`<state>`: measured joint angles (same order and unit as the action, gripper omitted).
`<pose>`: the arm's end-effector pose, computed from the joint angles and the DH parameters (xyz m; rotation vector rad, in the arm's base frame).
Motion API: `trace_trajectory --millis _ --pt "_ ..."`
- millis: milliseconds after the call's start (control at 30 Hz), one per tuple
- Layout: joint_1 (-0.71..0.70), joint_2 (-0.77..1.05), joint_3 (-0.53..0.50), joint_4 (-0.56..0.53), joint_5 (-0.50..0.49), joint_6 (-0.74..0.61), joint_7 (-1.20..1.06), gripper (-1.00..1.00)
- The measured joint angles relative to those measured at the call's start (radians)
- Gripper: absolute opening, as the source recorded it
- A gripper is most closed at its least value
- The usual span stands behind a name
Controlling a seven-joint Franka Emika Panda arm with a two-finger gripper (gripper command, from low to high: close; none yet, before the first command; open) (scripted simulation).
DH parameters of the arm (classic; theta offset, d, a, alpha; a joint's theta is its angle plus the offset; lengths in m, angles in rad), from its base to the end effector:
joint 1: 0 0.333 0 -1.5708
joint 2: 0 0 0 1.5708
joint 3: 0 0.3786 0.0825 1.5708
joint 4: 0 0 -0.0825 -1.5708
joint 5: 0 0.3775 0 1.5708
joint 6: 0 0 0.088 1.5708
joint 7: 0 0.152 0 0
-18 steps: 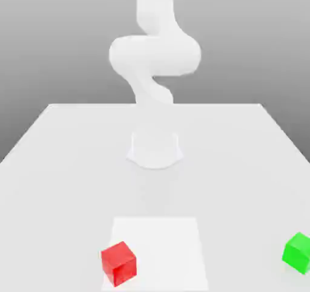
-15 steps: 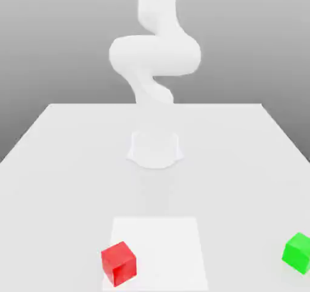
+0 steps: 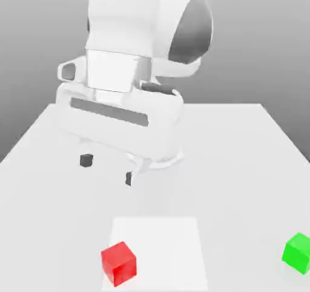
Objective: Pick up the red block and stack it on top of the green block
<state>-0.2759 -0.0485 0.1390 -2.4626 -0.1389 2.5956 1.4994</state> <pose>0.4861 -0.0674 0.3543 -2.2305 2.1277 -0.3036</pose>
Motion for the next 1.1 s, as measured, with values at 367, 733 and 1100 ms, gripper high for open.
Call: trace_trajectory --millis 367,733,1100 --pt "0.008 0.384 -0.040 -0.031 0.035 0.232 0.173 0.00" --pt "-0.003 0.321 -0.026 -0.041 0.056 0.181 0.159 -1.00" --pt "0.255 0.256 0.179 0.042 0.016 0.014 0.302 -1.00"
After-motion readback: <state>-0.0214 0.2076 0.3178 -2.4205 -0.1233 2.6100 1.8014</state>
